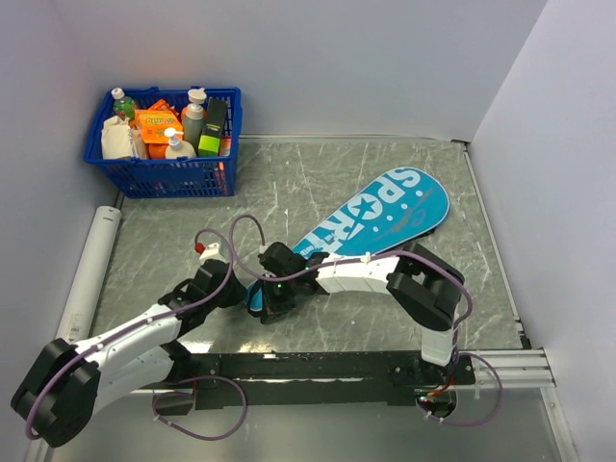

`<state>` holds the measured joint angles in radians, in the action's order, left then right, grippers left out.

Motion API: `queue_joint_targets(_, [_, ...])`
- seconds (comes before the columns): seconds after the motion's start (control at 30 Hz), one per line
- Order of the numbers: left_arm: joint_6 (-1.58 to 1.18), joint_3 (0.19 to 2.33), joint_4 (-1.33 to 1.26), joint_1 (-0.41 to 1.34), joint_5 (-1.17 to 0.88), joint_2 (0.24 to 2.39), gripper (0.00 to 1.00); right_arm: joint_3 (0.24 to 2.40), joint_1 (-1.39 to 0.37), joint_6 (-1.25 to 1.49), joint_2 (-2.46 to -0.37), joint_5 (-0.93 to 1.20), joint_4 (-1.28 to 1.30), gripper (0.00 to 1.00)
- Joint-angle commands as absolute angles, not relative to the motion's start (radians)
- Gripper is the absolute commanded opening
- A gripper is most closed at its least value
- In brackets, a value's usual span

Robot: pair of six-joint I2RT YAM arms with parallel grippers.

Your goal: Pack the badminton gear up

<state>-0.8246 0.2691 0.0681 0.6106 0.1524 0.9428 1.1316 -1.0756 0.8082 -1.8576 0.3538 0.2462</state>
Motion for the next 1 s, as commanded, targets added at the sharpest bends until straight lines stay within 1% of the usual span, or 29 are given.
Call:
queue_joint_targets(0.0, [-0.836,0.262,0.017,0.641,0.034,0.920,0.01,1.209,-1.115,0.890,-1.865,0.436,0.022,0.00])
queue_joint_targets(0.1, [-0.831,0.261,0.009,0.641,0.023,0.922,0.01,1.213,-1.137,0.919,-1.858,0.440,0.003,0.00])
queue_joint_targets(0.33, [-0.828,0.253,0.008,0.643,0.017,0.902,0.01,1.238,-1.160,1.011,-1.871,0.374,0.005,0.00])
queue_joint_targets(0.6, [-0.828,0.244,0.012,0.644,0.017,0.868,0.01,1.241,-1.161,1.023,-1.893,0.336,0.003,0.00])
queue_joint_targets(0.63, [-0.828,0.245,0.012,0.643,0.018,0.868,0.01,1.239,-1.161,1.019,-1.893,0.337,0.005,0.02])
queue_joint_targets(0.67, [-0.830,0.247,0.017,0.643,0.020,0.870,0.01,1.239,-1.160,1.016,-1.888,0.344,0.005,0.10])
queue_joint_targets(0.73, [-0.830,0.248,0.017,0.643,0.023,0.865,0.01,1.238,-1.157,0.982,-1.853,0.322,0.036,0.19])
queue_joint_targets(0.77, [-0.831,0.247,0.021,0.644,0.025,0.864,0.01,1.239,-1.155,0.967,-1.833,0.302,0.064,0.26])
queue_joint_targets(0.83, [-0.831,0.253,0.028,0.644,0.029,0.856,0.01,1.246,-1.151,0.916,-1.768,0.255,0.139,0.35])
queue_joint_targets(0.87, [-0.831,0.258,0.037,0.643,0.031,0.853,0.01,1.249,-1.149,0.899,-1.744,0.244,0.162,0.44])
queue_joint_targets(0.93, [-0.830,0.265,0.047,0.644,0.034,0.842,0.02,1.253,-1.141,0.855,-1.676,0.216,0.218,0.53])
queue_joint_targets(0.97, [-0.825,0.278,0.057,0.643,0.038,0.839,0.03,1.252,-1.138,0.842,-1.649,0.177,0.266,0.69])
